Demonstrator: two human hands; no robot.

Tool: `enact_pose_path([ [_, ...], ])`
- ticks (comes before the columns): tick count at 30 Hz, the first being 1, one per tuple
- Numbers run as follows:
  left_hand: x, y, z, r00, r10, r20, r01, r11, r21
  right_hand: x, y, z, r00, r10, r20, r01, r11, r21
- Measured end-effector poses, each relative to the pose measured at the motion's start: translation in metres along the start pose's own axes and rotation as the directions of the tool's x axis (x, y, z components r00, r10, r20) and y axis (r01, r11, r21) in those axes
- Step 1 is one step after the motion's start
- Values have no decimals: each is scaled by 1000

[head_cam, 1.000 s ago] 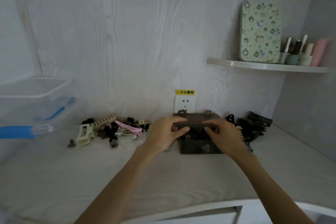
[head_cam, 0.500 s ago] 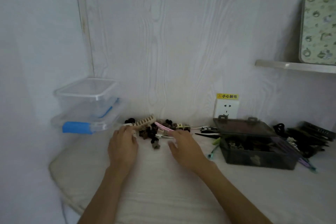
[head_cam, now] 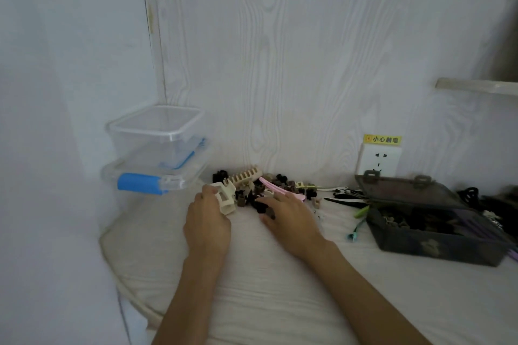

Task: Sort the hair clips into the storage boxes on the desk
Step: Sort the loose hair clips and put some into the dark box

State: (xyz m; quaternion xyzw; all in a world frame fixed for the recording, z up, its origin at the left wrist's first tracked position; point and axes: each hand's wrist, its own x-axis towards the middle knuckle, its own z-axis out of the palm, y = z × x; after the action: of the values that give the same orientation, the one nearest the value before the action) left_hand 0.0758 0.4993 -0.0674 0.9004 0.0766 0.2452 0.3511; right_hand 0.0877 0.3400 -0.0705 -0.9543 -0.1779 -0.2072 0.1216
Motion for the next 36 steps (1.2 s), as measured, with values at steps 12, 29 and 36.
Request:
enact_pose_path([
  [12, -1, 15, 15, 947, 321, 18, -283, 858, -429, -3, 1, -3, 996, 81, 30, -85, 984, 155],
  [29, -13, 15, 13, 986, 153, 60, -164, 947, 276, -92, 48, -97, 962, 241, -131, -189, 929, 318],
  [36, -19, 18, 14, 971, 230, 68, -239, 949, 207, -116, 116, -144, 883, 415, -218, -369, 903, 221],
])
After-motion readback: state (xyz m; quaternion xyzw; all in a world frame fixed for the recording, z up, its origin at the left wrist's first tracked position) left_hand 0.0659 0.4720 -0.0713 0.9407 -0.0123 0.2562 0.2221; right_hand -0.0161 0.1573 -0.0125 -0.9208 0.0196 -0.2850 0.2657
